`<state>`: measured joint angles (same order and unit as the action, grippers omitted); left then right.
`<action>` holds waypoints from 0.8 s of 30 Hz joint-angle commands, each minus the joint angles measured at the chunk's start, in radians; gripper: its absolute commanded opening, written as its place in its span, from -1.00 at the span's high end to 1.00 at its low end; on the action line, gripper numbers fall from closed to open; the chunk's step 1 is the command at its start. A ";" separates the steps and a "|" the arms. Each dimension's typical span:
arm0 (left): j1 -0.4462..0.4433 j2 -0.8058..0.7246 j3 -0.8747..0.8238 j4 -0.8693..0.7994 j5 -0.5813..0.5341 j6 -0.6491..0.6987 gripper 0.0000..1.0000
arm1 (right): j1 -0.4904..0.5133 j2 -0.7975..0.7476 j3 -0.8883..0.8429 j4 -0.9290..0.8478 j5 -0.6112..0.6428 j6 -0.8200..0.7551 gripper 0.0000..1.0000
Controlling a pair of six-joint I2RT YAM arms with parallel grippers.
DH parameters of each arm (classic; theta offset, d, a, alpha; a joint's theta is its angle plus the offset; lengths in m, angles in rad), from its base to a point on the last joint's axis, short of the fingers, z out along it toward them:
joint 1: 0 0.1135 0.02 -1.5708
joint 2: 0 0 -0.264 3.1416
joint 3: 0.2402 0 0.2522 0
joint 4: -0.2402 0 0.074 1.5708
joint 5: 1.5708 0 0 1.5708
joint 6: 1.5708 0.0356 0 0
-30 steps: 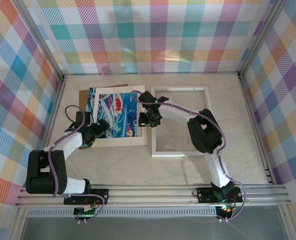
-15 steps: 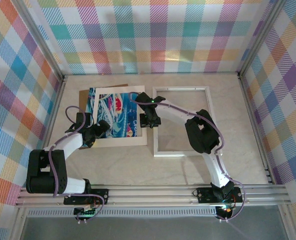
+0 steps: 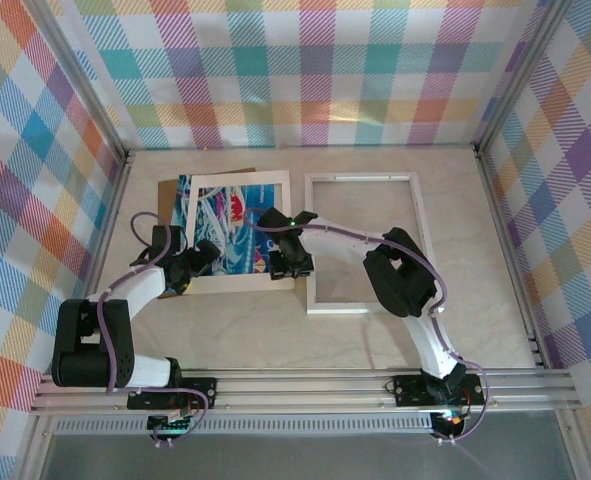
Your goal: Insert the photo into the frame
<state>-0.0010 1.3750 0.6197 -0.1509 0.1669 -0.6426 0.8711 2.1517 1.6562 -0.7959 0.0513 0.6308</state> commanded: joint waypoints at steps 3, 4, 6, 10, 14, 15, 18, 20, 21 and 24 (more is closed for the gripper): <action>0.013 0.009 -0.015 0.013 0.020 0.003 -0.99 | 0.026 -0.067 -0.062 -0.077 -0.017 0.078 -0.17; 0.014 0.011 -0.016 0.014 0.019 0.002 -1.00 | 0.026 -0.070 -0.072 -0.077 -0.018 0.085 -0.19; 0.014 0.009 -0.017 0.014 0.020 0.003 -0.99 | 0.026 -0.068 -0.092 -0.071 -0.020 0.100 -0.24; 0.014 0.009 -0.017 0.013 0.026 0.002 -0.99 | 0.027 -0.050 -0.083 -0.040 -0.060 0.111 -0.26; 0.014 0.002 -0.017 0.008 0.025 0.004 -0.99 | 0.027 -0.038 -0.086 0.016 -0.100 0.121 -0.26; 0.013 0.000 -0.017 0.007 0.024 0.004 -0.99 | 0.027 -0.035 -0.084 0.025 -0.107 0.123 -0.26; 0.014 -0.003 -0.017 0.004 0.023 0.004 -0.99 | 0.027 -0.021 -0.082 0.058 -0.131 0.130 -0.25; 0.015 -0.005 -0.018 0.001 0.022 0.005 -1.00 | 0.026 -0.019 -0.084 0.081 -0.149 0.133 -0.25; 0.015 -0.005 -0.017 0.000 0.022 0.005 -1.00 | 0.026 -0.019 -0.087 0.089 -0.152 0.138 -0.25; 0.015 -0.004 -0.017 0.000 0.020 0.006 -0.99 | 0.024 -0.027 -0.097 0.109 -0.157 0.148 -0.24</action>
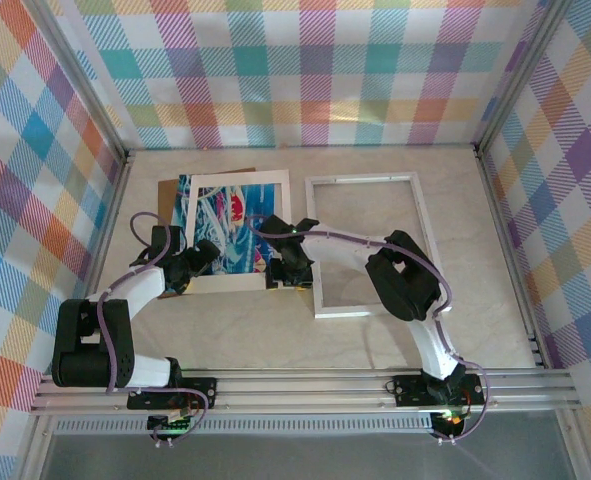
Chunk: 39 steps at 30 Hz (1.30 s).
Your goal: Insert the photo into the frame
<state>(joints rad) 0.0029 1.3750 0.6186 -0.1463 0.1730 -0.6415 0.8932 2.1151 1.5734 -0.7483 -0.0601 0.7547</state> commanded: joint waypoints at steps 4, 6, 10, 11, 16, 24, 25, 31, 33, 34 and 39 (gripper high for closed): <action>0.010 -0.004 -0.016 -0.004 0.014 0.006 -1.00 | 0.000 -0.041 -0.049 0.108 -0.024 0.029 -0.25; 0.011 -0.002 -0.016 -0.004 0.013 0.006 -0.99 | 0.000 -0.072 -0.067 0.135 -0.011 0.023 -0.25; 0.010 0.002 -0.016 -0.002 0.020 0.003 -0.99 | -0.002 -0.127 -0.112 0.200 -0.003 0.022 -0.25; 0.011 0.003 -0.016 -0.001 0.022 0.004 -0.99 | -0.002 -0.137 -0.121 0.211 0.000 0.024 -0.25; 0.010 0.009 -0.017 0.006 0.041 0.004 -0.99 | -0.002 -0.175 -0.160 0.254 0.018 0.032 -0.25; 0.009 0.012 -0.022 0.008 0.056 0.008 -0.99 | -0.003 -0.202 -0.195 0.308 0.042 0.037 -0.23; 0.009 0.011 -0.022 0.007 0.056 0.009 -0.99 | -0.005 -0.202 -0.198 0.318 0.041 0.041 -0.23; 0.008 0.006 -0.019 -0.002 0.047 0.015 -0.99 | -0.034 -0.214 -0.259 0.420 0.009 0.114 -0.23; 0.009 0.009 -0.017 -0.004 0.046 0.016 -0.99 | -0.043 -0.228 -0.299 0.485 -0.004 0.144 -0.23; 0.009 0.009 -0.019 -0.004 0.048 0.016 -1.00 | -0.046 -0.235 -0.319 0.514 -0.006 0.156 -0.23; 0.008 0.019 -0.017 -0.003 0.049 0.016 -0.99 | -0.063 -0.265 -0.402 0.671 -0.022 0.191 -0.23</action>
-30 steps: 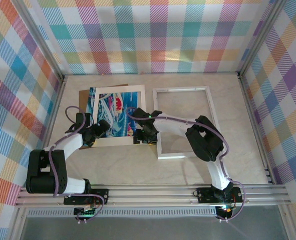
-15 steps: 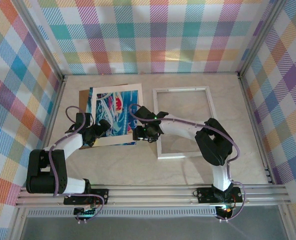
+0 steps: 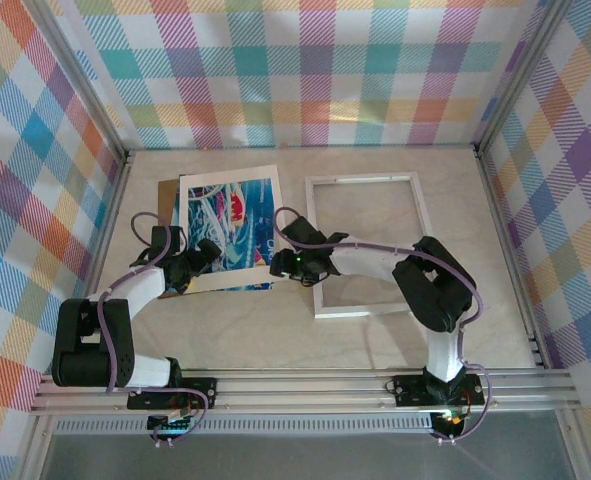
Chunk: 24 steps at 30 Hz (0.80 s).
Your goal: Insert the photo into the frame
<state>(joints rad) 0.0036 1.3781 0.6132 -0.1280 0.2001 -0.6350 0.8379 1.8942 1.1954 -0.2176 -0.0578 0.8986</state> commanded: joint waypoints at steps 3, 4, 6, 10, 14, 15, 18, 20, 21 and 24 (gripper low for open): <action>0.008 0.018 -0.013 -0.021 0.021 0.009 -0.99 | -0.019 -0.023 -0.021 0.136 -0.038 0.085 -0.24; 0.008 0.017 -0.013 -0.021 0.021 0.009 -0.99 | -0.018 -0.014 -0.004 0.087 -0.027 0.099 -0.25; 0.008 0.018 -0.012 -0.022 0.024 0.008 -0.99 | -0.017 0.005 0.037 -0.007 -0.003 0.098 -0.30; 0.009 0.015 -0.014 -0.018 0.023 0.008 -0.99 | -0.012 0.014 0.059 -0.092 0.037 0.123 -0.36; 0.008 0.019 -0.015 -0.012 0.023 0.009 -0.99 | 0.001 0.053 0.087 -0.121 0.045 0.115 -0.36; 0.008 0.021 -0.016 -0.012 0.025 0.009 -0.99 | 0.004 0.065 0.100 -0.127 0.046 0.110 -0.35; 0.009 0.023 -0.016 -0.010 0.026 0.009 -0.99 | 0.013 0.103 0.143 -0.157 0.059 0.091 -0.35; 0.008 0.024 -0.016 -0.010 0.026 0.011 -0.99 | 0.013 0.126 0.166 -0.170 0.068 0.078 -0.34; 0.009 0.023 -0.016 -0.010 0.026 0.011 -0.99 | 0.013 0.135 0.177 -0.181 0.075 0.075 -0.34; 0.008 0.023 -0.016 -0.010 0.026 0.013 -0.99 | 0.015 0.158 0.199 -0.203 0.085 0.069 -0.34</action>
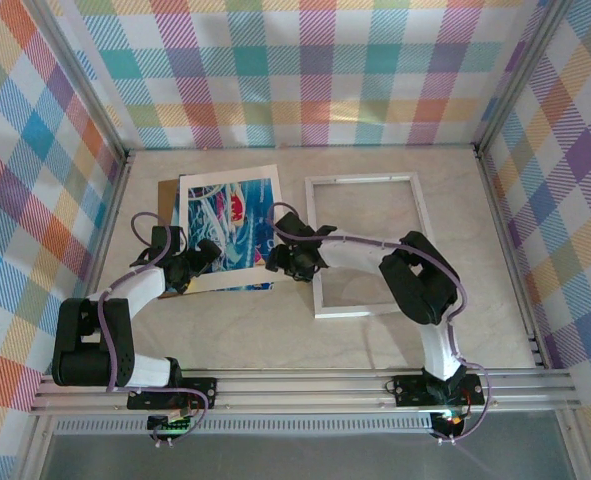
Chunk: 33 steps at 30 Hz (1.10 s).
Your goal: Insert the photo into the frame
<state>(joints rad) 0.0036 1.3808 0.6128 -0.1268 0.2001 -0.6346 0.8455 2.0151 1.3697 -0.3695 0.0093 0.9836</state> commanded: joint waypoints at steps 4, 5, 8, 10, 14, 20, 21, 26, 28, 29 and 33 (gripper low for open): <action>0.008 0.021 -0.014 -0.011 0.023 0.013 -1.00 | 0.007 0.034 0.001 0.021 -0.036 -0.014 -0.33; 0.009 0.021 -0.015 -0.011 0.024 0.013 -1.00 | 0.007 0.030 -0.005 0.038 -0.050 -0.013 -0.33; 0.009 0.024 -0.012 -0.013 0.025 0.013 -1.00 | 0.007 -0.002 -0.040 0.113 -0.076 -0.016 -0.29; 0.009 0.026 -0.010 -0.014 0.028 0.012 -0.99 | 0.001 -0.030 -0.072 0.164 -0.087 -0.010 -0.26; 0.009 0.026 -0.008 -0.014 0.026 0.012 -1.00 | -0.018 -0.084 -0.162 0.309 -0.132 0.008 -0.22; 0.008 0.032 -0.003 -0.019 0.030 0.012 -0.99 | -0.031 -0.098 -0.243 0.440 -0.192 0.049 -0.17; 0.008 0.031 -0.002 -0.020 0.029 0.012 -0.99 | -0.031 -0.107 -0.259 0.462 -0.189 0.058 -0.17; 0.009 0.033 -0.002 -0.022 0.027 0.012 -1.00 | -0.031 -0.167 -0.319 0.531 -0.148 0.059 -0.16; 0.009 0.035 -0.001 -0.021 0.028 0.013 -0.99 | -0.033 -0.177 -0.329 0.547 -0.145 0.054 -0.16; 0.008 0.037 -0.001 -0.020 0.028 0.013 -0.99 | -0.032 -0.178 -0.332 0.554 -0.148 0.056 -0.15; 0.009 0.037 -0.001 -0.022 0.028 0.013 -0.99 | -0.033 -0.183 -0.353 0.614 -0.170 0.078 -0.12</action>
<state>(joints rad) 0.0036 1.3865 0.6140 -0.1223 0.1959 -0.6308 0.7982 1.8629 1.0298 0.1127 -0.1085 1.0332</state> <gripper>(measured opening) 0.997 0.565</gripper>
